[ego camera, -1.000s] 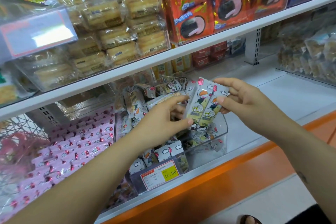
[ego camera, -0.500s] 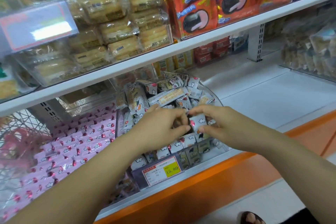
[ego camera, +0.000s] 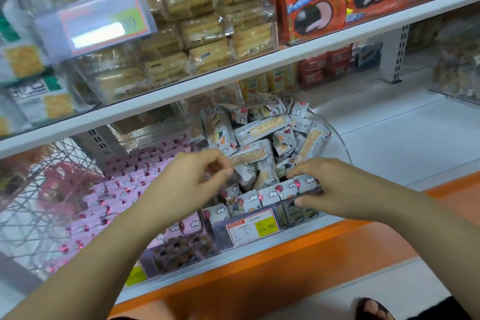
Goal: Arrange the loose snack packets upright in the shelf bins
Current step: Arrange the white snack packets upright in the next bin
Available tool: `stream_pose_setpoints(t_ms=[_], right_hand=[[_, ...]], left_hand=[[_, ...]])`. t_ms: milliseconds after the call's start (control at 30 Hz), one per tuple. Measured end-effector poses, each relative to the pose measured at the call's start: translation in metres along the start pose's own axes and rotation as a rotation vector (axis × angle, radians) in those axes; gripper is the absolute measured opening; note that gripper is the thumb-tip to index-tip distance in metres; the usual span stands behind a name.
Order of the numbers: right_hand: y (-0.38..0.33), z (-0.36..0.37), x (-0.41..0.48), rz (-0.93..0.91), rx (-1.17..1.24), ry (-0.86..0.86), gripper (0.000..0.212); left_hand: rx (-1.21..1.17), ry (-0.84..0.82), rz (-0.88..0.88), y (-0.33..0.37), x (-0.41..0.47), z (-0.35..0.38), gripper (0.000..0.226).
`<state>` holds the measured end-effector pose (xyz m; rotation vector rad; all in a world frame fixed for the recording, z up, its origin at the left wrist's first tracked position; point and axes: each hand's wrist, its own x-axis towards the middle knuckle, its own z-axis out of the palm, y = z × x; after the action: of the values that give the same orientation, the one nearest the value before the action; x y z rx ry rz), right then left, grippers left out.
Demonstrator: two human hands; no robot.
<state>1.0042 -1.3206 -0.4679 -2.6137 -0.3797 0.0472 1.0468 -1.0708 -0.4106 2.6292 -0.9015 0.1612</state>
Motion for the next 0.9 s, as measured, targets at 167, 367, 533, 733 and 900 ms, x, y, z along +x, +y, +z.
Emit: stream_pose_setpoints(t_ms=[167,367,533,733,900], right_hand=[[-0.005,0.005,0.001,-0.023,-0.037,0.011,0.055],[-0.005,0.005,0.000,-0.014,-0.056,0.020,0.055],[-0.003,0.003,-0.001,-0.009,-0.042,0.003,0.054],[0.000,0.002,0.004,0.008,0.000,0.017,0.039],[0.001,0.003,0.006,0.016,0.018,0.033,0.021]], left_hand=[[0.401,-0.297,0.030,-0.005,-0.011,0.006,0.045],[0.547,-0.462,0.007,0.001,0.001,0.010,0.086],[0.544,-0.511,0.030,0.006,0.006,0.010,0.067],[0.416,-0.640,-0.017,0.009,0.014,0.007,0.053],[0.464,-0.833,-0.007,0.014,0.026,0.009,0.061]])
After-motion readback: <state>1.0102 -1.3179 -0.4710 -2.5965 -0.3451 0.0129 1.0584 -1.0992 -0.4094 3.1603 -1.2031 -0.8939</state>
